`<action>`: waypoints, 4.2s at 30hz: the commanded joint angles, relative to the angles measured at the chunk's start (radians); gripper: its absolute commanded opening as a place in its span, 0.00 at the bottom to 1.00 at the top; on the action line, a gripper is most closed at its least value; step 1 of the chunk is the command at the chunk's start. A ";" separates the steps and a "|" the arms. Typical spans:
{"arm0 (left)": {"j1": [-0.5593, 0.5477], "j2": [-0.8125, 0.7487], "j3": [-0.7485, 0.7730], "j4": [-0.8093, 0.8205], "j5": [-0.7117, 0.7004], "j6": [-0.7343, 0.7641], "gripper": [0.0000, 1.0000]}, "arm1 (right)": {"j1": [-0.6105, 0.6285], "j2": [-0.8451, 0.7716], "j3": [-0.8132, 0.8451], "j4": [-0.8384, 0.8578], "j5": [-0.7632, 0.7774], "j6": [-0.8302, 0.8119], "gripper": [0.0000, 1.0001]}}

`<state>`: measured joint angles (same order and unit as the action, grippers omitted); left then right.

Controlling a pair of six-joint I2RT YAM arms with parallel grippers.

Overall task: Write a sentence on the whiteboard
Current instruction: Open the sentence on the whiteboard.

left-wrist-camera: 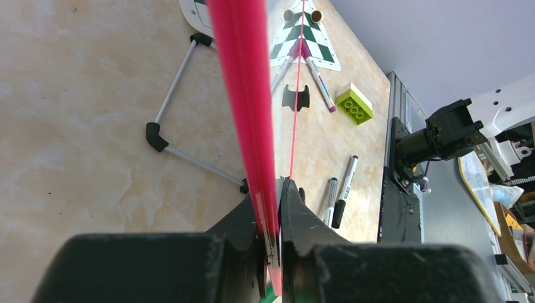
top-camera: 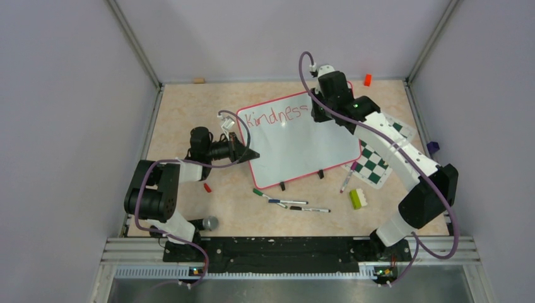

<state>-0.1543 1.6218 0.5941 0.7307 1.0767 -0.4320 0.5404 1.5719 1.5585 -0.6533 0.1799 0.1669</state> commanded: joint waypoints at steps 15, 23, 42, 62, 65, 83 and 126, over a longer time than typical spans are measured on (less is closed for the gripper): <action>-0.002 0.045 -0.032 -0.089 -0.190 0.134 0.00 | -0.008 -0.076 -0.013 0.043 -0.141 0.005 0.00; -0.002 0.046 -0.032 -0.090 -0.187 0.133 0.00 | -0.022 -0.191 -0.047 0.045 -0.132 0.021 0.00; -0.002 0.048 -0.032 -0.081 -0.187 0.130 0.00 | 0.317 -0.281 -0.277 0.200 0.110 0.157 0.00; -0.002 0.049 -0.034 -0.077 -0.182 0.125 0.00 | 0.404 -0.039 -0.147 0.195 0.198 0.172 0.00; -0.002 0.049 -0.033 -0.077 -0.183 0.124 0.00 | 0.403 -0.032 -0.142 0.198 0.214 0.171 0.00; -0.002 0.043 -0.036 -0.078 -0.184 0.123 0.00 | 0.404 0.044 -0.095 0.198 0.212 0.162 0.00; -0.002 0.042 -0.036 -0.076 -0.182 0.122 0.00 | 0.399 0.015 -0.019 0.099 0.258 0.094 0.00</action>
<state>-0.1535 1.6241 0.5941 0.7372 1.0821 -0.4316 0.9360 1.6196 1.4750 -0.5873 0.3878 0.2848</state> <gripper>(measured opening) 0.098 0.093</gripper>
